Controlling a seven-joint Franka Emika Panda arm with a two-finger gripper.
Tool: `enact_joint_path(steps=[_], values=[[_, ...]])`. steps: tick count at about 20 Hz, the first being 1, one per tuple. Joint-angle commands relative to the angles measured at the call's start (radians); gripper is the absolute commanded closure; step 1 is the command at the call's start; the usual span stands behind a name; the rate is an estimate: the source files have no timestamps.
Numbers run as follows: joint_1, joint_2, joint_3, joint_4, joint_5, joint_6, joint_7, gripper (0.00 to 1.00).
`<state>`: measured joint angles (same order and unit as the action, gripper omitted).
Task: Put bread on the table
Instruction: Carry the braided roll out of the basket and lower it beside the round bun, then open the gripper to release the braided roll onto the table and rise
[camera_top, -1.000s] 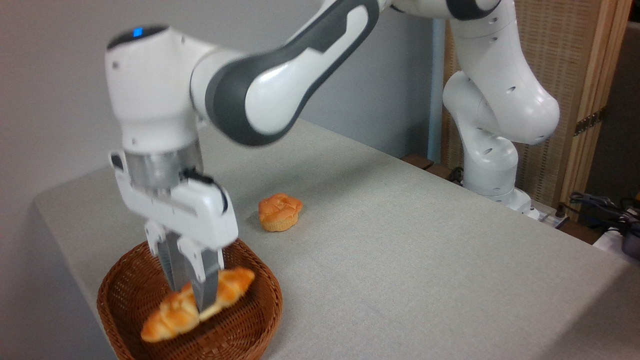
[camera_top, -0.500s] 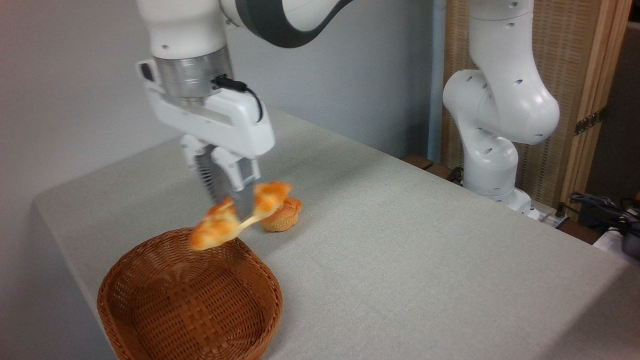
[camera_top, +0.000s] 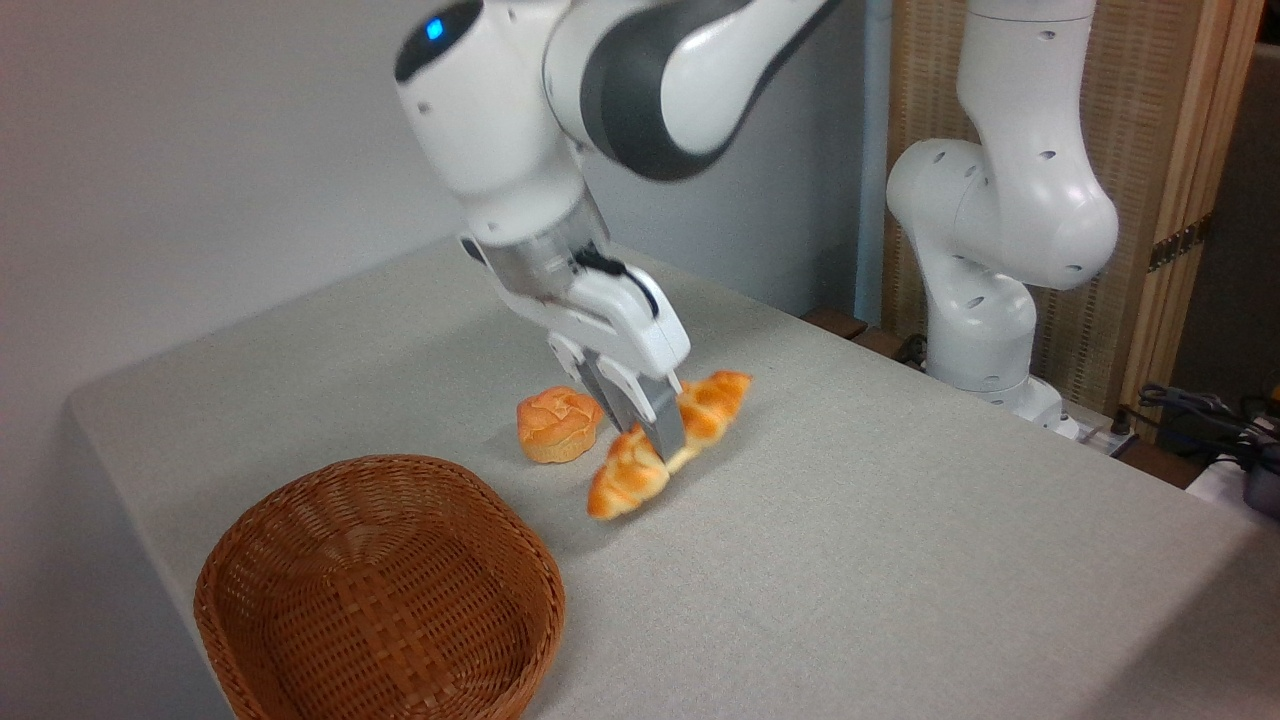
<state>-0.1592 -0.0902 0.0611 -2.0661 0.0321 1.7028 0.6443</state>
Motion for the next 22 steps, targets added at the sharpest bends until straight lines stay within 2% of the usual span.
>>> enact_joint_path(steps=[1,2,4,22], values=[[-0.003,-0.006,0.009,-0.071,0.026,0.107,0.021,0.37],[-0.003,-0.005,0.012,-0.071,0.028,0.112,0.023,0.31],[-0.003,0.003,0.013,-0.071,0.070,0.133,0.025,0.00],[-0.003,0.003,0.012,-0.069,0.075,0.087,0.041,0.00]])
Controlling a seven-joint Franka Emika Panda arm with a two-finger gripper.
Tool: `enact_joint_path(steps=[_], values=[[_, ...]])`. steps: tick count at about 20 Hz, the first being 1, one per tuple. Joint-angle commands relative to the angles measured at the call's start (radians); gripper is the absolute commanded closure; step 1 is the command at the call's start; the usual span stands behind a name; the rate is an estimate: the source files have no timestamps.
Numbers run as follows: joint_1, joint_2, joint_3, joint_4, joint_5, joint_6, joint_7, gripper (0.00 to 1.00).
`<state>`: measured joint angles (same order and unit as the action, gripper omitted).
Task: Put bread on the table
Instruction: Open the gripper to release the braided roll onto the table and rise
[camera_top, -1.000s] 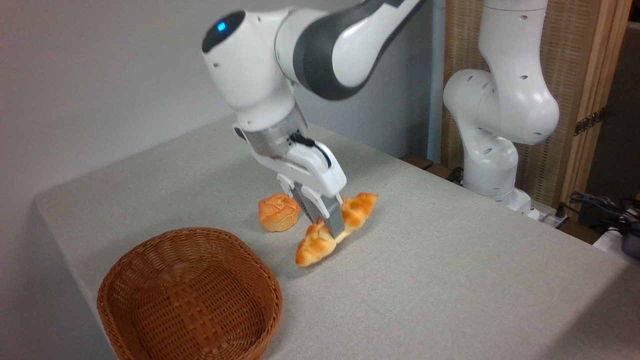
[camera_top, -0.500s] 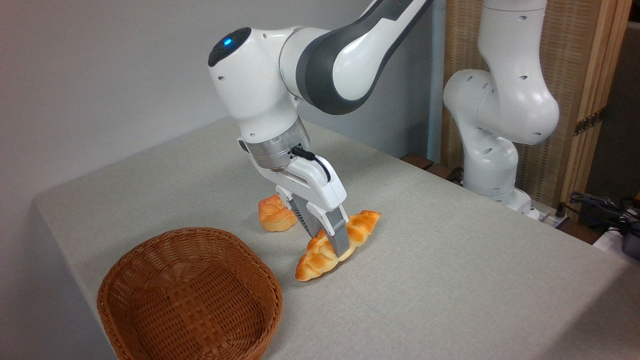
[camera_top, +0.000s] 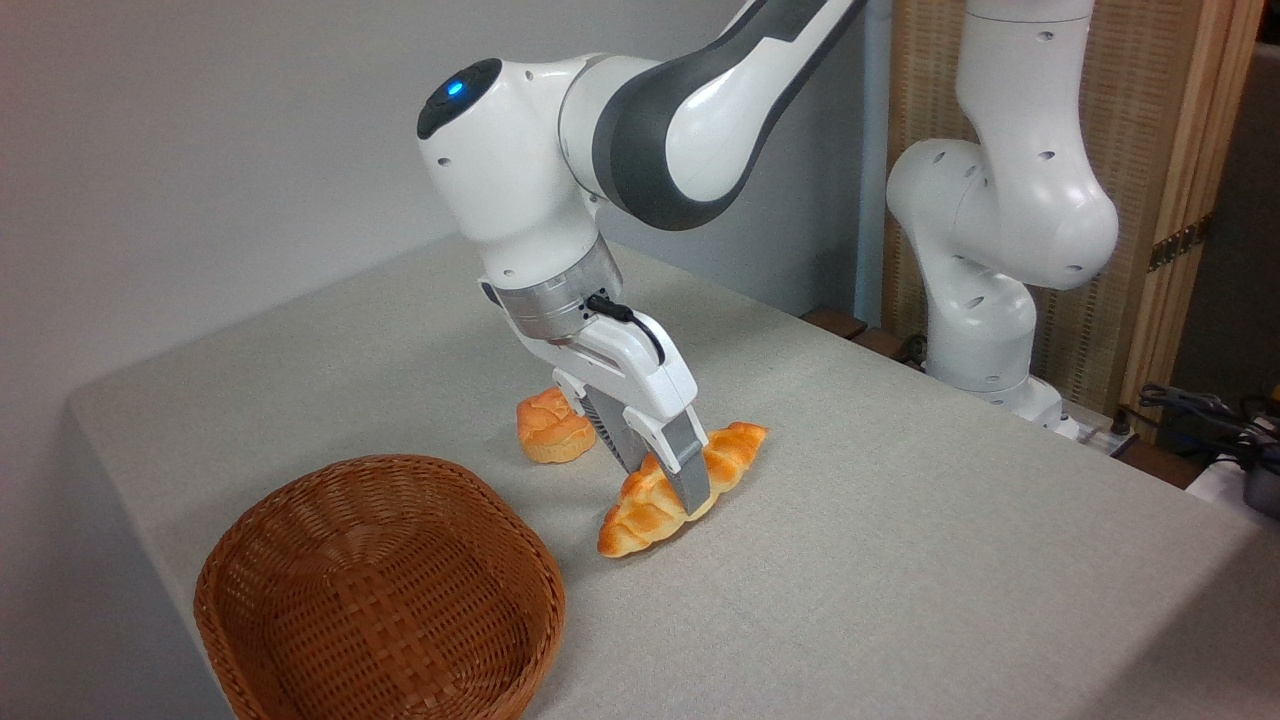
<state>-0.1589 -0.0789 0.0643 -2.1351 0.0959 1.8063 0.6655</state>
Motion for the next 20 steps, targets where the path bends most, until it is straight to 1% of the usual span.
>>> enact_joint_path(steps=[1,8,10,11,12,13,15,16,17,18,20], values=[[-0.004,-0.009,0.009,0.001,0.011,-0.016,0.019,0.00],[-0.004,-0.012,0.009,0.004,0.011,-0.028,0.019,0.00],[-0.004,-0.019,0.009,0.035,-0.002,-0.028,0.013,0.00],[-0.004,-0.019,0.005,0.069,-0.018,-0.038,0.006,0.00],[-0.002,-0.019,0.002,0.116,-0.050,-0.065,0.003,0.00],[-0.001,-0.018,0.002,0.147,-0.070,-0.082,0.003,0.00],[0.012,-0.007,0.002,0.272,-0.148,-0.149,0.003,0.00],[0.019,-0.001,0.000,0.332,-0.171,-0.178,0.003,0.00],[0.028,0.013,-0.008,0.389,-0.183,-0.208,0.003,0.00],[0.063,0.031,-0.044,0.452,-0.186,-0.229,0.003,0.00],[0.157,0.082,-0.148,0.567,-0.176,-0.258,0.000,0.00]])
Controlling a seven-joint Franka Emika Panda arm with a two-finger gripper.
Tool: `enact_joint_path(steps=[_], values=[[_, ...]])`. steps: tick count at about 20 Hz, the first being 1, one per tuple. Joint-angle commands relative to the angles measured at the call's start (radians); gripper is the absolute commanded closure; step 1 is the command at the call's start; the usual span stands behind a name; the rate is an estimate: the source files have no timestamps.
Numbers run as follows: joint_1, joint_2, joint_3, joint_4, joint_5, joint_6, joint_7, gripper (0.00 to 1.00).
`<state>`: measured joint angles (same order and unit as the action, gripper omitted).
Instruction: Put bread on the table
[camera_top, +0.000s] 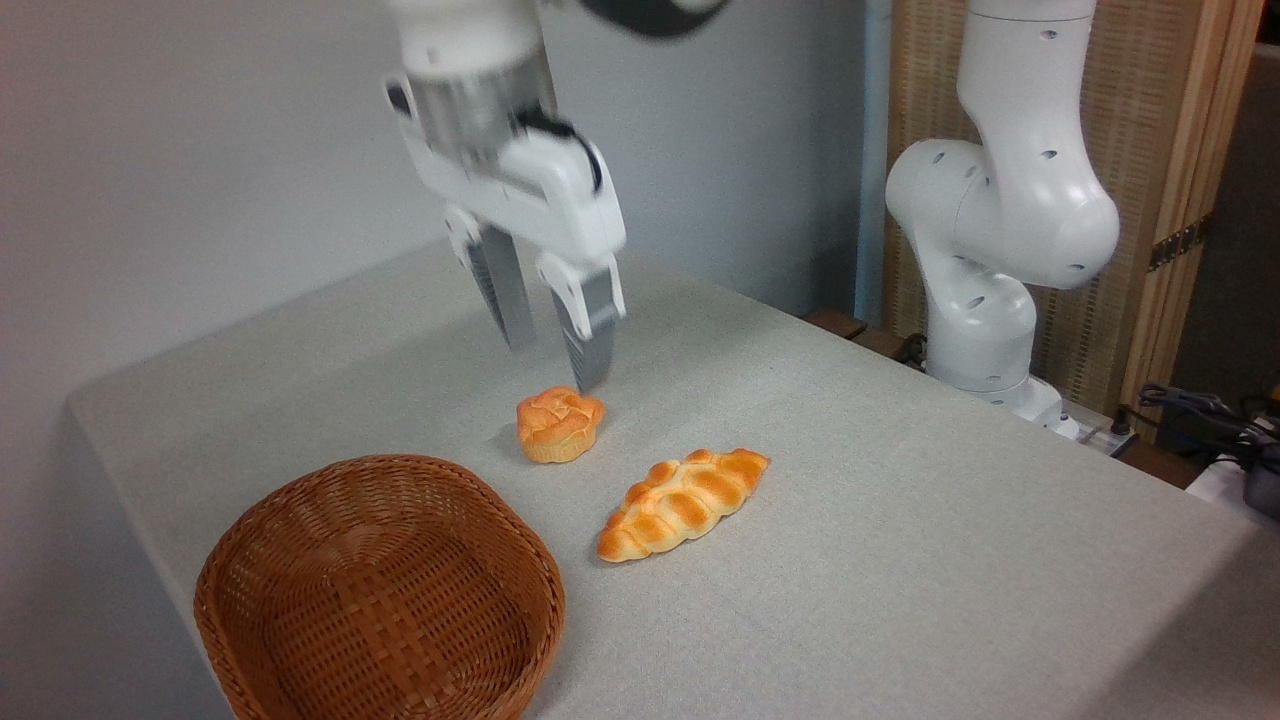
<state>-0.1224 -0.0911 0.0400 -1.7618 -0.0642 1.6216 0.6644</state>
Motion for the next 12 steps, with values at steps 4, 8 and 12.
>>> enact_joint_path(steps=[4,8,12], values=[[0.130,0.116,-0.132,0.231,-0.013,-0.078,0.000,0.00],[0.130,0.114,-0.130,0.231,-0.003,-0.085,0.001,0.00],[0.119,0.111,-0.120,0.229,-0.002,-0.083,0.006,0.00]])
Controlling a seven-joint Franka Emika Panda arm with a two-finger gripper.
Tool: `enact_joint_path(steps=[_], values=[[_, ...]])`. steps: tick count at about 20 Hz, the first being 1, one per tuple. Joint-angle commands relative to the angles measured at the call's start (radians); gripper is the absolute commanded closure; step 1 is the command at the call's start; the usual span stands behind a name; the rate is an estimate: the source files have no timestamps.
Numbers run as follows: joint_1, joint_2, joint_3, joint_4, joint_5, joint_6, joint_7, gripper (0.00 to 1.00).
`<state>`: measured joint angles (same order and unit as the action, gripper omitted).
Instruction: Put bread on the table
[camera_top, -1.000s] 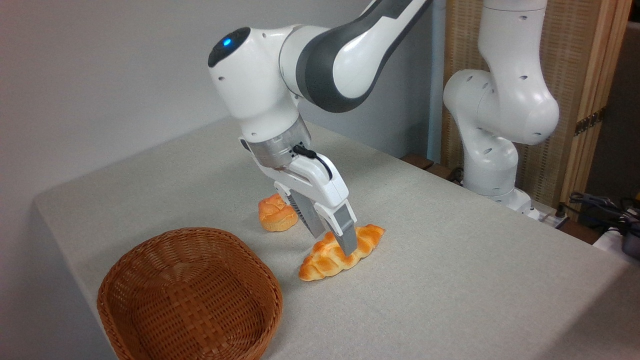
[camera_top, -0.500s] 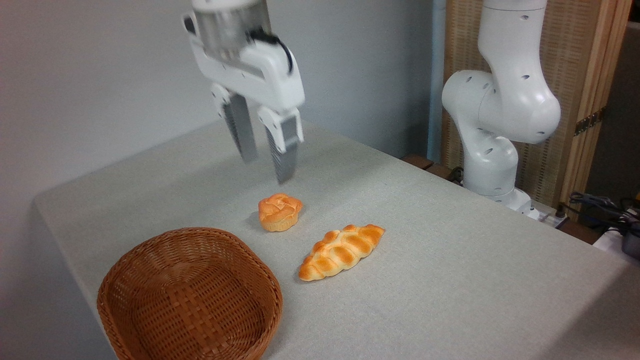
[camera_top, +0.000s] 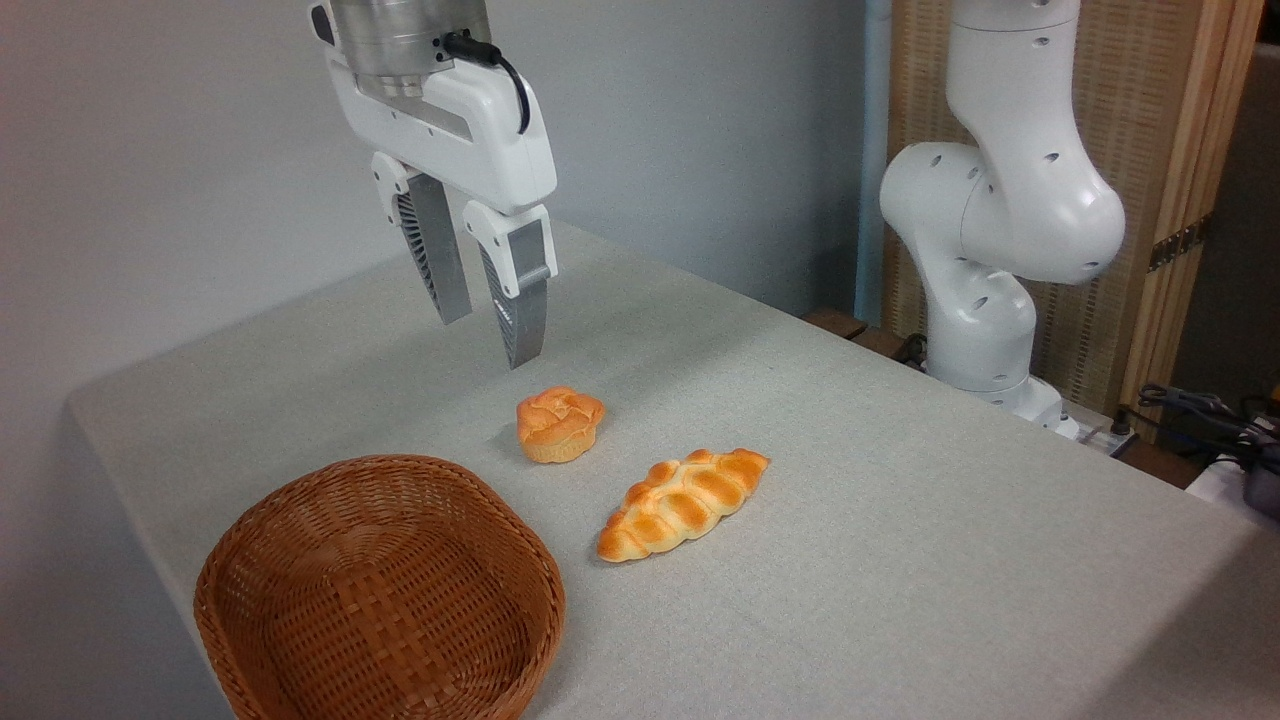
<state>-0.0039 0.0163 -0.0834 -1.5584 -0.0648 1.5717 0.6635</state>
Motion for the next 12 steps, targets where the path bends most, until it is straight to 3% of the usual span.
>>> enact_joint_path(steps=[1,3,12], values=[[-0.019,0.004,0.020,0.026,0.000,-0.032,0.010,0.00],[-0.063,0.005,0.057,0.024,0.045,-0.032,0.004,0.00],[-0.065,0.001,0.054,0.017,0.063,-0.050,0.005,0.00]])
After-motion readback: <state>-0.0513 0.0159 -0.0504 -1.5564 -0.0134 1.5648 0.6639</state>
